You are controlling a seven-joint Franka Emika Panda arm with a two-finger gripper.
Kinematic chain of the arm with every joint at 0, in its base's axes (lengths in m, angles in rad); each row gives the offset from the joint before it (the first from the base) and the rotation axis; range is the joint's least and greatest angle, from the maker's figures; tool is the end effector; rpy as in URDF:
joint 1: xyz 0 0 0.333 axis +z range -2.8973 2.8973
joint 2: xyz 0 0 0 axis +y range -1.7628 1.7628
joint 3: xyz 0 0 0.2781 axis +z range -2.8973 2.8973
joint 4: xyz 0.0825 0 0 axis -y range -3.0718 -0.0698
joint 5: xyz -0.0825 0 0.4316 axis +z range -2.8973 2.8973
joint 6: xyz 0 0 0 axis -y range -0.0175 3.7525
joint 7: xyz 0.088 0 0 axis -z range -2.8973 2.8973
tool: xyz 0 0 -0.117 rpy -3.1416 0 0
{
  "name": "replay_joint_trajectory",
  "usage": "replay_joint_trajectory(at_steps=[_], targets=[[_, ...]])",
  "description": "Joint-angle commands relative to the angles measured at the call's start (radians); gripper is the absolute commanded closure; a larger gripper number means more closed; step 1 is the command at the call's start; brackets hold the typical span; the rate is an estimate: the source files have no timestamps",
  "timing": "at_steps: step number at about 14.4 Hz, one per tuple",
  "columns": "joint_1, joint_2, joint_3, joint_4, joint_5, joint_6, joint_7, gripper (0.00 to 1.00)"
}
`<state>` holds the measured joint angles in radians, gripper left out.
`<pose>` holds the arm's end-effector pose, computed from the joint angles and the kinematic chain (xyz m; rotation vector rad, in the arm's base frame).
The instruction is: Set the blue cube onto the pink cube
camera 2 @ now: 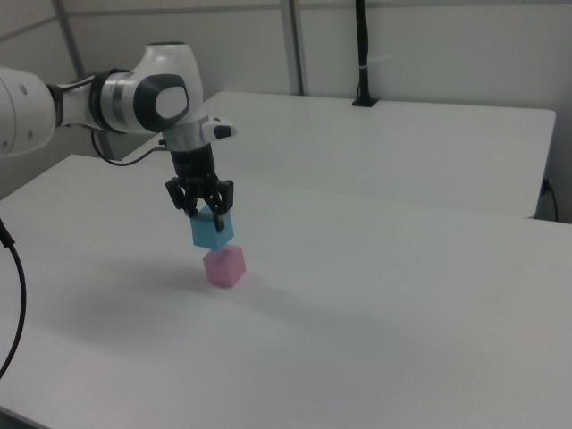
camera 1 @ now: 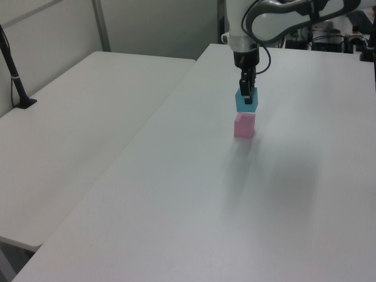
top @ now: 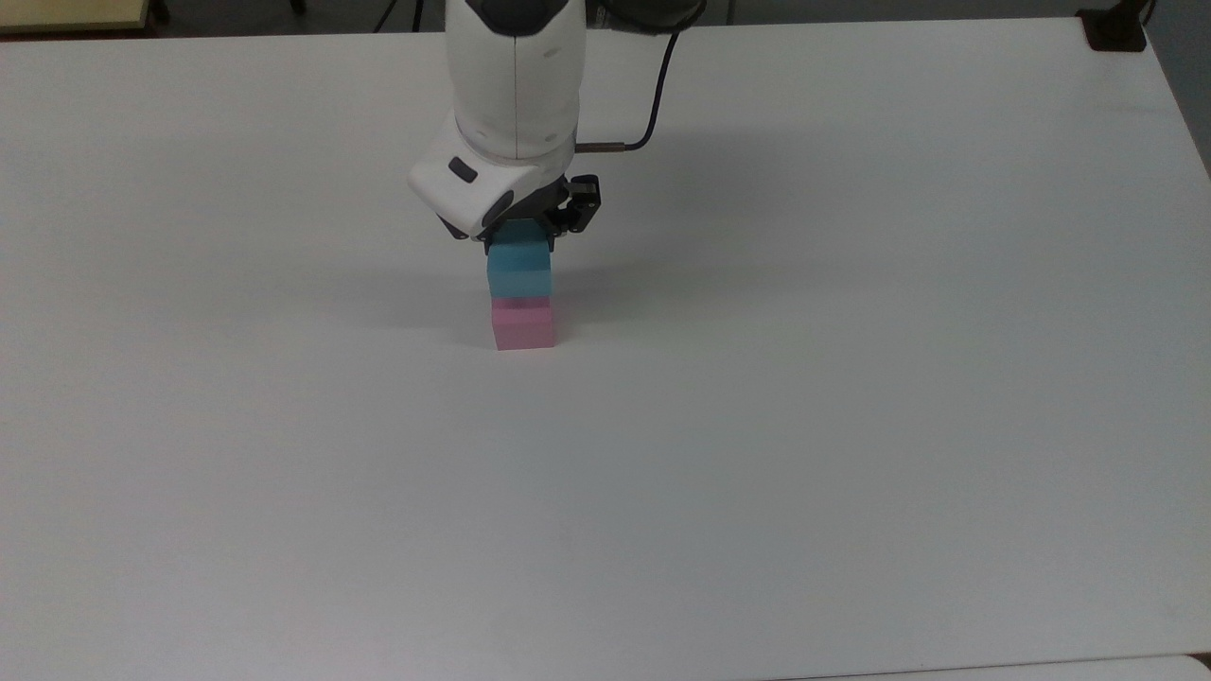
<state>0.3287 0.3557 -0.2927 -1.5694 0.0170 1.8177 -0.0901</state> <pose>0.6807 0.0423 0.3760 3.0488 0.2043 -0.1448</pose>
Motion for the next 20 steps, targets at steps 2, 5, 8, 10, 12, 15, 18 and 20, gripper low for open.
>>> replay_joint_trajectory(at_steps=[2, 5, 8, 10, 12, 15, 18, 20], targets=[[0.016, -0.004, -0.019, -0.055, 0.006, 0.057, -0.023, 0.87], [0.016, 0.009, -0.019, -0.08, 0.008, 0.133, -0.001, 0.86], [0.016, 0.016, -0.019, -0.109, 0.006, 0.143, -0.011, 0.7], [0.012, 0.009, -0.02, -0.106, 0.008, 0.131, 0.003, 0.0], [0.016, -0.013, -0.037, -0.094, 0.008, 0.123, 0.025, 0.0], [0.016, -0.125, -0.028, -0.019, -0.008, -0.053, 0.211, 0.0], [-0.022, -0.243, 0.016, -0.014, -0.025, -0.179, 0.222, 0.0], [-0.117, -0.277, 0.07, -0.02, -0.025, -0.195, 0.196, 0.0]])
